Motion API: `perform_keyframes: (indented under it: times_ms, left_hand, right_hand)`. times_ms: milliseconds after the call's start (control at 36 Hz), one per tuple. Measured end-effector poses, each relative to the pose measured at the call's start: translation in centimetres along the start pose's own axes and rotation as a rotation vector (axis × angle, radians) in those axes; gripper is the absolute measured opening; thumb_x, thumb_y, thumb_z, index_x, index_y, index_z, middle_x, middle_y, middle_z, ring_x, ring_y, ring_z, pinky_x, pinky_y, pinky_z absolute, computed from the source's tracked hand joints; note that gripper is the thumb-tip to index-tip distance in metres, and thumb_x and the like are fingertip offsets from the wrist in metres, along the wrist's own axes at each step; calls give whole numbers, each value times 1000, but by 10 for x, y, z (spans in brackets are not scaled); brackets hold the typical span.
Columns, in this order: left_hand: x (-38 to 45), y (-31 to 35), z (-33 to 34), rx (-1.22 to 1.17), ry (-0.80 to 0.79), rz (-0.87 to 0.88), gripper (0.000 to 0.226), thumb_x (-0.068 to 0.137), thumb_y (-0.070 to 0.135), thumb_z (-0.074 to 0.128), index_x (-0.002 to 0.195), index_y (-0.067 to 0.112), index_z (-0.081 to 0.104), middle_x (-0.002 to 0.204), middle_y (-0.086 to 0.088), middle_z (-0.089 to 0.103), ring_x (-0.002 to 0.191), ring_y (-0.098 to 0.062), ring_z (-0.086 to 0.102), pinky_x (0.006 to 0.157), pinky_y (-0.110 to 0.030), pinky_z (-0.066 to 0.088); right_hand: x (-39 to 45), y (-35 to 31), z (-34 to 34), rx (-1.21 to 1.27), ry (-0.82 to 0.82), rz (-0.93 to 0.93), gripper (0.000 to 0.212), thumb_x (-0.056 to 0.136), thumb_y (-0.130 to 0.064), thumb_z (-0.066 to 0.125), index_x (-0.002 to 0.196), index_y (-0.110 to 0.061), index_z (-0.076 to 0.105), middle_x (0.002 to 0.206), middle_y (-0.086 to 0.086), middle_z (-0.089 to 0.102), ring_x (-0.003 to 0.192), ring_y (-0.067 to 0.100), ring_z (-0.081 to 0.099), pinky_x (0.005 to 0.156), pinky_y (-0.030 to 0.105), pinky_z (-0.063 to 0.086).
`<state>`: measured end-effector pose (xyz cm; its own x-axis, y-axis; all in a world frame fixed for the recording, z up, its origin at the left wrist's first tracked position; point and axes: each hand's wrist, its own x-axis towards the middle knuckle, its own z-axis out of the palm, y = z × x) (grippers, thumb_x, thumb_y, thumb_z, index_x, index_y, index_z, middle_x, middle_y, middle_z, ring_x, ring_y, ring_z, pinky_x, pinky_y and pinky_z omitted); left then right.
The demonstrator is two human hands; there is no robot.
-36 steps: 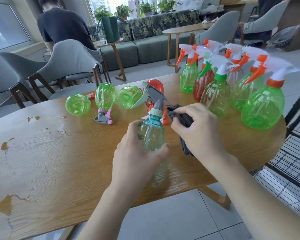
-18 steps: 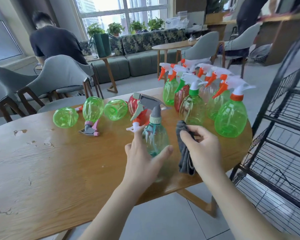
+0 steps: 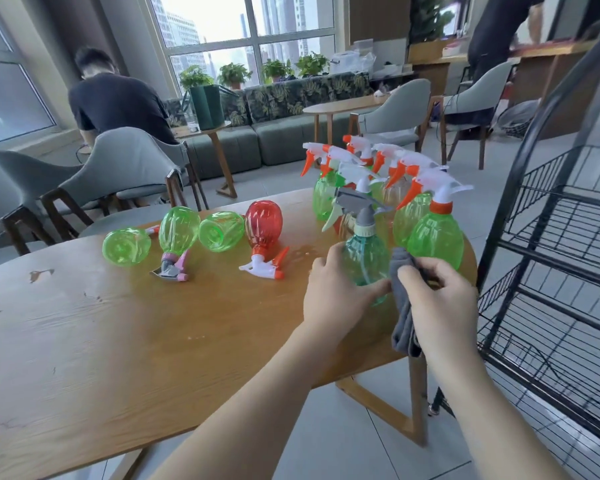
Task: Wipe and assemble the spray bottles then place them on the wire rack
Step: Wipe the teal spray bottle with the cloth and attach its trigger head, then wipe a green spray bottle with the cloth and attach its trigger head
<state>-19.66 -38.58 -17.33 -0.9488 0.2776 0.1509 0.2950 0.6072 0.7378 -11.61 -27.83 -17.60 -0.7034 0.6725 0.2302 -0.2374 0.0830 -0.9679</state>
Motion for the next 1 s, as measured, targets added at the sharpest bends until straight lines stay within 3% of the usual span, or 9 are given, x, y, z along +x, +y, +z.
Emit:
perform_keyframes:
  times_ms: [139,278,361,417,500,694,778,889,1000]
  left_hand:
    - [4,6,7,-12,-8,-5,91,85,46,80,157,21,31,146,-10,47,135,-26,44,101,-31,39]
    - [-3,-7,-5,29,-51,-10,90,89,33,74,162,16,23,156,-15,37,145,-32,34,114,-41,35]
    - [-12,-26,-28,57,-31,-10,91,87,38,75,161,18,26,158,-12,36,145,-29,37,113,-39,37]
    - [-18,-44,-49,79,15,-8,88,86,40,76,159,18,32,155,-10,42,142,-26,42,111,-36,38]
    - [-24,-74,-85,121,115,-39,78,86,40,75,153,20,39,142,-8,51,130,-23,50,100,-28,39]
    - [-14,-148,-176,203,398,-146,58,92,42,73,140,19,49,128,-2,54,116,-19,54,93,-29,42]
    - [2,-176,-208,239,471,-201,56,92,40,72,139,21,50,133,-7,52,121,-26,52,97,-38,46]
    - [38,-212,-243,310,540,-276,64,86,48,75,140,26,49,138,-11,46,128,-34,44,102,-54,48]
    - [76,-231,-267,393,581,-357,72,83,55,77,144,32,45,146,-14,36,133,-38,36,108,-53,41]
  right_hand:
    - [-4,-10,-2,66,-42,-35,10,93,-14,69,83,-17,69,60,-12,61,58,6,52,51,17,42]
    - [-16,-17,14,94,-163,-63,14,91,-4,67,83,-15,68,62,-10,62,58,4,53,53,14,42]
    - [-26,-16,37,114,-241,-69,17,92,0,66,82,-14,67,59,-12,59,56,4,50,52,13,40]
    - [-34,-15,58,138,-295,-68,16,91,-3,70,81,-15,67,59,-12,59,56,7,50,51,14,39]
    - [-44,-14,95,130,-409,-65,5,82,-24,73,81,-20,70,63,-10,64,60,8,57,56,18,44]
    - [-54,-9,184,61,-644,-24,15,96,-17,70,87,-30,70,74,-19,69,69,-5,64,63,10,47]
    - [-54,-11,224,62,-678,14,7,96,-18,70,94,-25,73,82,-13,72,74,-4,68,65,11,50]
    - [-56,-6,262,-4,-638,-89,6,97,-22,69,101,-22,74,87,-14,72,79,-4,67,66,12,51]
    - [-53,9,278,-57,-639,-69,6,97,-22,69,96,-25,74,82,-15,73,77,-2,67,66,14,51]
